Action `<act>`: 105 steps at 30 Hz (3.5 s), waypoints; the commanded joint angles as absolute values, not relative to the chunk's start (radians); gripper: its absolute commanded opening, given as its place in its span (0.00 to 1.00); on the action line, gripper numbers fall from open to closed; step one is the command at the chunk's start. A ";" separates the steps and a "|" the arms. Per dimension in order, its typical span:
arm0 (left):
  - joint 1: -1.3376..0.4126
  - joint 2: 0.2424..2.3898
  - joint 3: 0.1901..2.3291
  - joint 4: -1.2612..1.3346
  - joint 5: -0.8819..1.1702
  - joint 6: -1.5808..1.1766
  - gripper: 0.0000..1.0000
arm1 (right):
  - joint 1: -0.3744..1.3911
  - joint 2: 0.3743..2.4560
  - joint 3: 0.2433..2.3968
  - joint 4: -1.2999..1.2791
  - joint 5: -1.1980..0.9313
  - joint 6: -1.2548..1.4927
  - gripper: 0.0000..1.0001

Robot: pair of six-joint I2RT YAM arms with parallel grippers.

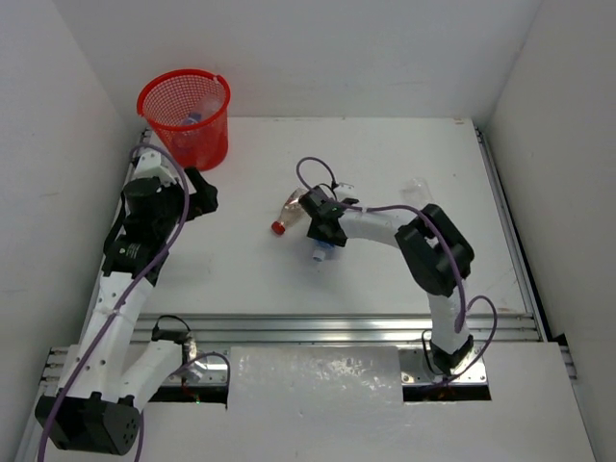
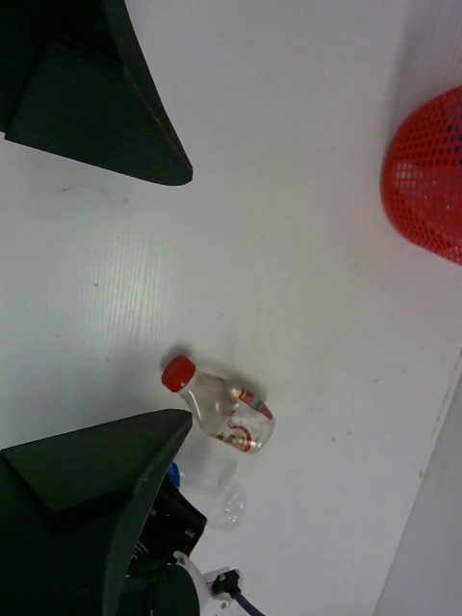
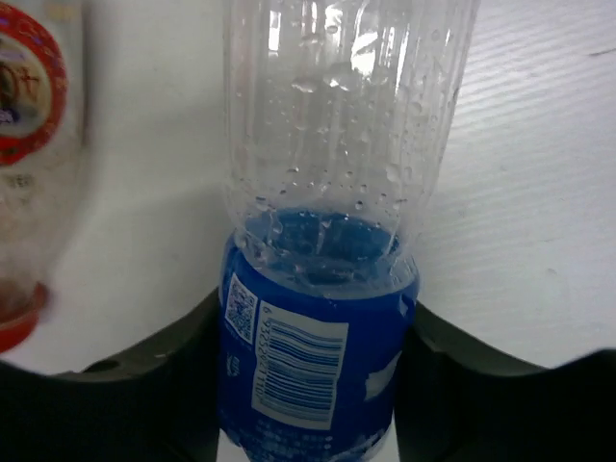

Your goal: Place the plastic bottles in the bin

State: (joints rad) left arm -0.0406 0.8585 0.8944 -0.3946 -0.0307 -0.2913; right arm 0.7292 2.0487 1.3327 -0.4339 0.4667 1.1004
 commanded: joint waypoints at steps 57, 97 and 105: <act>0.031 2.178 2.148 0.156 -0.664 0.141 0.66 | 0.801 0.422 0.439 -0.382 0.278 0.623 0.99; -0.143 0.476 0.670 -0.347 -0.094 -0.327 1.00 | 0.784 1.590 1.110 -0.392 0.391 1.138 0.99; -0.144 0.491 0.675 -0.354 -0.054 -0.328 1.00 | 0.784 1.885 1.446 -0.647 0.502 1.210 0.99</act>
State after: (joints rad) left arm -0.1390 0.4950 0.6415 -0.3996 -0.0761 -0.3412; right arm 0.7876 1.8416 1.3640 -0.5323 0.4232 1.1553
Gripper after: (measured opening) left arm 0.995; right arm 0.986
